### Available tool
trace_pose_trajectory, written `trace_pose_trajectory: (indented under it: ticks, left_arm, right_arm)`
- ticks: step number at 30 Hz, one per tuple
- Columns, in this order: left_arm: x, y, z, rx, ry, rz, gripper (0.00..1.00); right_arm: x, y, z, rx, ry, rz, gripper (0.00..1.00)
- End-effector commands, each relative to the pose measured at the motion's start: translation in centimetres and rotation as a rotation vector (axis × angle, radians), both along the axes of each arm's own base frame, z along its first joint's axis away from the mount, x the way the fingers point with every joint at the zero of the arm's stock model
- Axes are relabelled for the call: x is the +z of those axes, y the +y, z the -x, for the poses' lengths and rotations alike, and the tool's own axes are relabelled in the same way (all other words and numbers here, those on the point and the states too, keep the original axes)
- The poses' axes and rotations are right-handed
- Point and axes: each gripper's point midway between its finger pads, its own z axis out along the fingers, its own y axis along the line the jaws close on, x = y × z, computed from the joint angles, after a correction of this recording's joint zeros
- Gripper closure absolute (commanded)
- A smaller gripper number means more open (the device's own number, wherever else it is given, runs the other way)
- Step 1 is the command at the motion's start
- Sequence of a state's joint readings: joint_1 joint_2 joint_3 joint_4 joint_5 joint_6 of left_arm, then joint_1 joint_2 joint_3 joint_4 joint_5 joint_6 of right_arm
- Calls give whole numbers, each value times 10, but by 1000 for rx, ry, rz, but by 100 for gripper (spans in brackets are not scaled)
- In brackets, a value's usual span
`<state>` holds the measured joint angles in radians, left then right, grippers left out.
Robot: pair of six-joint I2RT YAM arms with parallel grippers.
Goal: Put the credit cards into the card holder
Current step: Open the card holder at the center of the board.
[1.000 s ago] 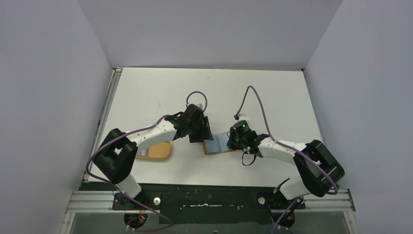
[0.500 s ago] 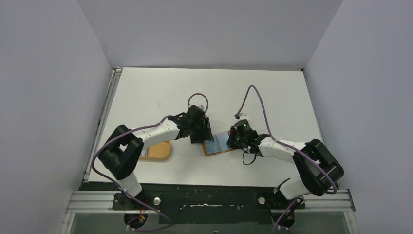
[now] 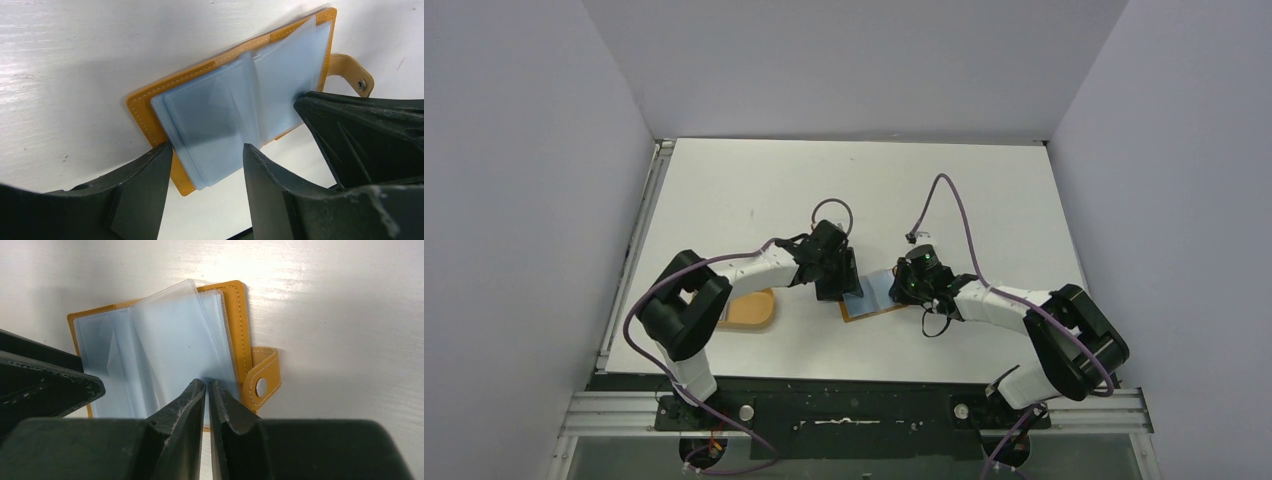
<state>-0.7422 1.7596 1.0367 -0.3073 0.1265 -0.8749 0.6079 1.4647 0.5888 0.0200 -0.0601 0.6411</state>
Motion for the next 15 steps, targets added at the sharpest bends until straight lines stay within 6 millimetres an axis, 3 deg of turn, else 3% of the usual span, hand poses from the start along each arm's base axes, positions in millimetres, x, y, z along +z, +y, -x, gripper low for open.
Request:
trace_pose_trajectory:
  ticks: [1, 8, 15]
  left_arm:
    - [12, -18, -13, 0, -19, 79, 48]
    - [14, -28, -12, 1, -1, 168, 48]
    - [32, -51, -20, -30, -50, 330, 49]
  right_arm:
    - [-19, -12, 6, -13, 36, 49, 88]
    - [-20, -11, 6, -13, 40, 45, 88]
    - [-21, -11, 6, -17, 43, 36, 88]
